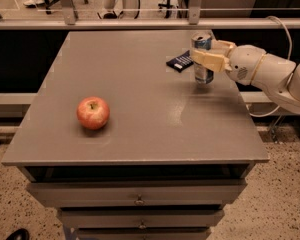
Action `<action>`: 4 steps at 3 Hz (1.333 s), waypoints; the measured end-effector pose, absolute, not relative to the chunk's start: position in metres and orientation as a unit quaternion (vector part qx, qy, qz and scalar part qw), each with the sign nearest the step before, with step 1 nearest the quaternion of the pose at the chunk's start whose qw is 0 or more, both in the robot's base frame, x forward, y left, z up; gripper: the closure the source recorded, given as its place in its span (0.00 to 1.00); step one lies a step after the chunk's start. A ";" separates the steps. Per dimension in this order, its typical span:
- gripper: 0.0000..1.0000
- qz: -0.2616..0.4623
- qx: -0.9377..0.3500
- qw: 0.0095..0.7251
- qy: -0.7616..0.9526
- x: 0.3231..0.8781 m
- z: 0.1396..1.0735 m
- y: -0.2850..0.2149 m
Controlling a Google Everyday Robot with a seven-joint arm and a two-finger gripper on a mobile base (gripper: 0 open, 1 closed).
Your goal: Place redbull can upright
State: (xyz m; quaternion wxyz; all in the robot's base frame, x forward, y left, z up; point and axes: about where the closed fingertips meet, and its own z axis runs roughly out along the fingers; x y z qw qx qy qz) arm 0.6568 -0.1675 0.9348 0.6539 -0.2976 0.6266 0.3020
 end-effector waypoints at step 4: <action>0.64 0.368 -0.317 0.669 0.563 0.636 0.903 -0.170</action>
Offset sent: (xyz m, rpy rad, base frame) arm -0.0142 -0.0013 -0.0396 0.1761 -0.0367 0.0975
